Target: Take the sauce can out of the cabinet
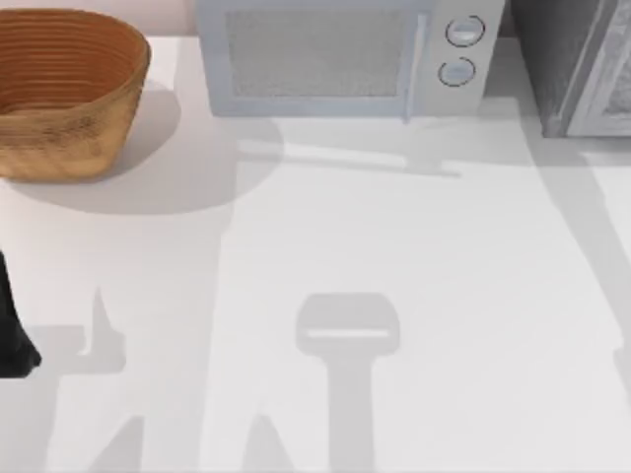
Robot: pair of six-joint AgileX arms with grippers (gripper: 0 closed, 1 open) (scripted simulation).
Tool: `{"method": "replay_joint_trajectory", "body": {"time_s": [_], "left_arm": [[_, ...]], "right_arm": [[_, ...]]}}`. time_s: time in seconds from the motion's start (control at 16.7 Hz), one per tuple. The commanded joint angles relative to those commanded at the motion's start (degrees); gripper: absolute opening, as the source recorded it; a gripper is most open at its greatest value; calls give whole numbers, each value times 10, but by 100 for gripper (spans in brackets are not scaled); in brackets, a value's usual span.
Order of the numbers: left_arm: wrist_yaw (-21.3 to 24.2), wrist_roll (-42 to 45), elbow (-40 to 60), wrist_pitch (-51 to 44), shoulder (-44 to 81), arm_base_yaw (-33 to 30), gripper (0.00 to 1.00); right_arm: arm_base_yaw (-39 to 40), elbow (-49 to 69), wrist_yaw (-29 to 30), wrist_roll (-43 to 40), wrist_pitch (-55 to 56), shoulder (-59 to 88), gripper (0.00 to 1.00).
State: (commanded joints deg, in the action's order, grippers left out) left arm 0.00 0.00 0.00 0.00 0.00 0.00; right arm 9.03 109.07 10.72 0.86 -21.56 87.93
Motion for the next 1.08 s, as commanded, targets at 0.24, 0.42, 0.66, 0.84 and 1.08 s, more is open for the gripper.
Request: {"method": "replay_joint_trajectory", "body": {"time_s": [0.24, 0.42, 0.66, 0.84, 1.08], "left_arm": [[0, 0, 0, 0, 0, 0, 100], [0, 0, 0, 0, 0, 0, 100], [0, 0, 0, 0, 0, 0, 100], [0, 0, 0, 0, 0, 0, 100], [0, 0, 0, 0, 0, 0, 100]], "right_arm": [[-5, 42, -7, 0, 14, 48, 100], [-2, 38, -6, 0, 13, 46, 100], [-6, 77, -8, 0, 7, 77, 100], [-12, 141, -12, 0, -5, 128, 100], [-20, 215, -19, 0, -19, 188, 100]]}}
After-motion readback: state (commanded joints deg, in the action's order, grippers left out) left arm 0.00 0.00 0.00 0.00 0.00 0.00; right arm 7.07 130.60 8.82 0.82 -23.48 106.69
